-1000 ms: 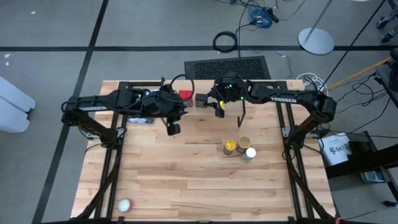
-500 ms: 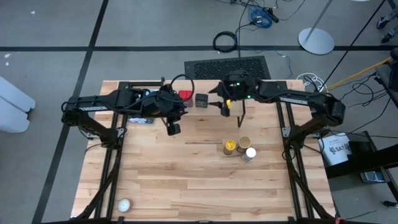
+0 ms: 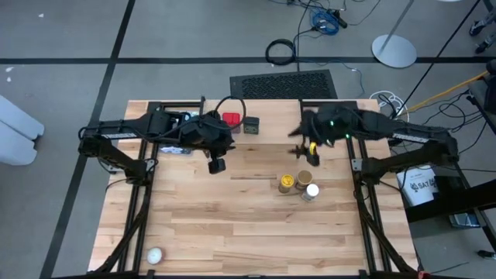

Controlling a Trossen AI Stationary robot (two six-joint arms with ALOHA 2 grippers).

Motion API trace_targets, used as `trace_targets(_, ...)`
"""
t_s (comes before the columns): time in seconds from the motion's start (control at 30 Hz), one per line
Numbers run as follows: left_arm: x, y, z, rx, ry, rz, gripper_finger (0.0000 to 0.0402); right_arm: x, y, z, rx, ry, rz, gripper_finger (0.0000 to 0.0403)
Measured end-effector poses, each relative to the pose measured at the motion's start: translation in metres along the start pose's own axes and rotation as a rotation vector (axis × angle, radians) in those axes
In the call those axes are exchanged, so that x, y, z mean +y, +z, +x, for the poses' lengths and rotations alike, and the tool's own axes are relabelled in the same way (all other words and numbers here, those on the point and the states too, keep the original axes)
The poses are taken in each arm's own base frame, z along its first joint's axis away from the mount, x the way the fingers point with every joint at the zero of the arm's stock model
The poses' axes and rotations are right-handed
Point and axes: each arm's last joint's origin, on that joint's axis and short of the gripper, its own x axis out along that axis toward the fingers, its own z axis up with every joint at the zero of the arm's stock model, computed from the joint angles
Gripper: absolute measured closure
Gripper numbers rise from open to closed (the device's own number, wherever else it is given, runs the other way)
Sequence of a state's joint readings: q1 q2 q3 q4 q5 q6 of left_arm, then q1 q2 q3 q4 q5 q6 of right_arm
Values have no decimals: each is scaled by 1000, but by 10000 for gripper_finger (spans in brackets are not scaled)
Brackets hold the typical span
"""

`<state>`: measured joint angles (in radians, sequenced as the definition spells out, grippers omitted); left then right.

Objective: Shelf spices
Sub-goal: Put the yellow seasoning bottle on the shelf

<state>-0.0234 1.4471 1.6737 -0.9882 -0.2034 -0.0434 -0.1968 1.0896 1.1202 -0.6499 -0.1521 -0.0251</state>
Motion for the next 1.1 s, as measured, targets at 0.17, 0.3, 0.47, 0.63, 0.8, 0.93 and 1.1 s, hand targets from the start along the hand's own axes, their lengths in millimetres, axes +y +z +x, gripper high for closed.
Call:
trace_targets(0.17, -5, 0, 0, 2, -47, 5, 304, 36, -9, 8, 113, 87, 72, 132)
trace_targets(0.3, -10, 0, -1, 1, -59, 17, 304, 57, -20, 25, 249, 79, 81, 122)
trace_targets(0.47, -14, 1, 0, -13, -68, 24, 304, 76, -34, 51, 393, 58, 7, 97)
trace_targets(0.63, -14, 2, 2, -15, -62, 23, 304, 82, -43, 75, 475, 38, -36, 86)
trace_targets(0.8, -15, 2, 6, -6, -53, 25, 304, 83, -50, 93, 538, 23, -86, 85)
trace_targets(0.93, -16, 2, 8, 0, -52, 26, 304, 81, -54, 103, 563, -22, -107, 85)
trace_targets(1.1, -16, 2, 11, 5, -49, 27, 304, 76, -56, 111, 589, -41, -99, 85)
